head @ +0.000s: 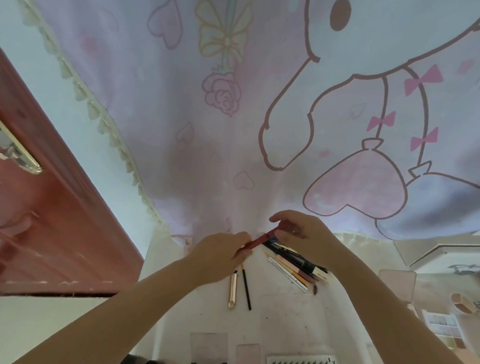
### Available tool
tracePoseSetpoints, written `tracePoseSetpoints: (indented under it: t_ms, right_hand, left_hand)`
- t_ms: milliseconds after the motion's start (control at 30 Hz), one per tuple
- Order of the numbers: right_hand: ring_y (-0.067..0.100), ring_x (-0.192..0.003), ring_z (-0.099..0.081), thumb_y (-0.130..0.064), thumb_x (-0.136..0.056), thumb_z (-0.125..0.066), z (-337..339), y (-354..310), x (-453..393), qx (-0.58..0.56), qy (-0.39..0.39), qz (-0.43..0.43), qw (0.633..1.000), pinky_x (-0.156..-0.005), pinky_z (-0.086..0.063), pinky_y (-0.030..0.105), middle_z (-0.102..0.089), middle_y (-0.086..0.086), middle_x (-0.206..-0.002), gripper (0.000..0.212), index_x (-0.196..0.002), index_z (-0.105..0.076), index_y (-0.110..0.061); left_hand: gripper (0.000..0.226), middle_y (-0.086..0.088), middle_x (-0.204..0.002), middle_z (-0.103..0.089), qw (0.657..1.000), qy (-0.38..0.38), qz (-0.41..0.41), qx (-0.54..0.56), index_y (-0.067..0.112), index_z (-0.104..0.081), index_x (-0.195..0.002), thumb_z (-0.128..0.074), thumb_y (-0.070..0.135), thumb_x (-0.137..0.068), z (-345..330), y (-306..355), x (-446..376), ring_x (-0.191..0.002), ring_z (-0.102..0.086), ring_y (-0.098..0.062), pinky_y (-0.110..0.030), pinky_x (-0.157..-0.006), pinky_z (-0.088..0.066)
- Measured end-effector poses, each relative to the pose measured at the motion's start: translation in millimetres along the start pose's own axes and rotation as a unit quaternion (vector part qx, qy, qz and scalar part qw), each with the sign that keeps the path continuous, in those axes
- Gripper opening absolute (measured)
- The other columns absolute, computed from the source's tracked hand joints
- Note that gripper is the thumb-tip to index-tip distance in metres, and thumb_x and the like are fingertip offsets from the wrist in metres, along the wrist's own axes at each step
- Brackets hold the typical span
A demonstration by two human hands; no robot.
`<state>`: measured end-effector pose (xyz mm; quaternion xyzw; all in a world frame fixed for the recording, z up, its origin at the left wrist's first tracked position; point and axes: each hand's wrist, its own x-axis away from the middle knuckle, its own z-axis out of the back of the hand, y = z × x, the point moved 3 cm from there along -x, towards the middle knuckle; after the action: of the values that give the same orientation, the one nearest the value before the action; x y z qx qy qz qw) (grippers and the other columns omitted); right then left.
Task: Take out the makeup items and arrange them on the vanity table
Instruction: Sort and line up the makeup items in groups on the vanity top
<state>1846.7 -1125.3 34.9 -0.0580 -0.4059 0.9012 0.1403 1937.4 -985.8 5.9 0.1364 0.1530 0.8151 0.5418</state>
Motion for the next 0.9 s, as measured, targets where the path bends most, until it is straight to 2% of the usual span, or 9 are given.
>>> tracePoseSetpoints:
  t_ms: [67,133,267,367,433,533,667,800,900]
  right_hand:
    - [0.001,-0.074,-0.058,-0.013,-0.088,-0.053,-13,6,-1,-0.014,-0.034,-0.014,0.999,-0.069,-0.044,0.002,-0.061,-0.006,-0.087,0.027,-0.115,-0.054,-0.017]
    - [0.004,-0.076,-0.060,-0.016,-0.089,-0.053,-24,14,-2,-0.038,-0.054,-0.034,0.997,-0.068,-0.044,0.003,-0.061,-0.006,-0.089,0.032,-0.120,-0.049,-0.020]
    - [0.012,-0.089,-0.059,-0.023,-0.091,-0.050,-44,34,-6,-0.045,-0.072,-0.079,0.993,-0.071,-0.043,0.007,-0.059,-0.006,-0.099,0.039,-0.129,-0.042,-0.019]
    - [0.010,-0.089,-0.053,-0.023,-0.092,-0.047,-60,57,-5,-0.016,-0.086,-0.131,0.988,-0.065,-0.041,0.006,-0.056,-0.003,-0.102,0.034,-0.126,-0.048,-0.015]
    - [0.011,-0.091,-0.051,-0.023,-0.093,-0.045,-72,75,-1,0.030,-0.110,-0.162,0.980,-0.074,-0.038,0.014,-0.058,0.002,-0.109,0.031,-0.122,-0.052,-0.013]
    - [0.016,-0.104,-0.054,-0.023,-0.095,-0.042,-86,101,10,0.080,-0.130,-0.209,0.966,-0.083,-0.039,0.020,-0.059,0.004,-0.118,0.030,-0.120,-0.054,-0.013]
    - [0.019,-0.105,-0.055,-0.019,-0.094,-0.041,-91,128,23,0.119,-0.101,-0.259,0.953,-0.084,-0.041,0.022,-0.060,0.005,-0.117,0.027,-0.114,-0.058,-0.012]
    - [0.022,-0.109,-0.054,-0.018,-0.092,-0.046,-88,146,26,0.180,-0.058,-0.272,0.944,-0.093,-0.042,0.027,-0.059,0.007,-0.118,0.027,-0.115,-0.058,-0.011]
    - [0.024,-0.108,-0.054,-0.019,-0.090,-0.048,-87,155,23,0.229,-0.039,-0.278,0.932,-0.089,-0.045,0.030,-0.058,0.007,-0.118,0.030,-0.118,-0.055,-0.012]
  left_hand:
    - [0.022,0.004,-0.077,-0.047,1.000,-0.010,0.024,-0.001,0.013,-0.054,-0.096,-0.039,0.029,-0.095,-11,-6,2,-0.072,-0.043,-0.010,-0.019,-0.065,-0.034]
    - [0.023,0.003,-0.085,-0.051,0.999,-0.014,0.050,0.014,0.013,-0.058,-0.099,-0.042,0.029,-0.094,-21,-13,6,-0.074,-0.042,-0.007,-0.018,-0.067,-0.033]
    - [0.021,0.010,-0.071,-0.045,0.987,-0.053,0.133,0.078,0.012,-0.058,-0.093,-0.044,0.028,-0.094,-48,-32,19,-0.057,-0.041,-0.002,-0.015,-0.057,-0.037]
    - [0.021,0.006,-0.069,-0.047,0.970,-0.086,0.213,0.077,0.012,-0.054,-0.086,-0.044,0.029,-0.094,-73,-49,28,-0.064,-0.053,-0.015,-0.028,-0.069,-0.051]
    - [0.025,0.003,-0.075,-0.051,0.958,-0.109,0.257,0.066,0.009,-0.057,-0.095,-0.043,0.030,-0.094,-91,-58,33,-0.071,-0.059,-0.018,-0.029,-0.076,-0.053]
    - [0.027,-0.001,-0.081,-0.055,0.940,-0.131,0.307,0.077,0.007,-0.058,-0.100,-0.043,0.030,-0.094,-114,-69,34,-0.081,-0.062,-0.018,-0.022,-0.073,-0.047]
    - [0.028,-0.009,-0.096,-0.063,0.921,-0.135,0.354,0.086,0.004,-0.057,-0.099,-0.044,0.028,-0.094,-133,-81,27,-0.093,-0.062,-0.021,-0.021,-0.069,-0.041]
    - [0.028,-0.003,-0.081,-0.055,0.908,-0.135,0.385,0.095,0.002,-0.056,-0.099,-0.044,0.026,-0.093,-141,-89,14,-0.095,-0.060,-0.023,-0.023,-0.068,-0.040]
    - [0.025,-0.005,-0.082,-0.056,0.907,-0.132,0.388,0.095,0.005,-0.057,-0.091,-0.047,0.028,-0.092,-144,-93,4,-0.089,-0.060,-0.023,-0.025,-0.067,-0.040]
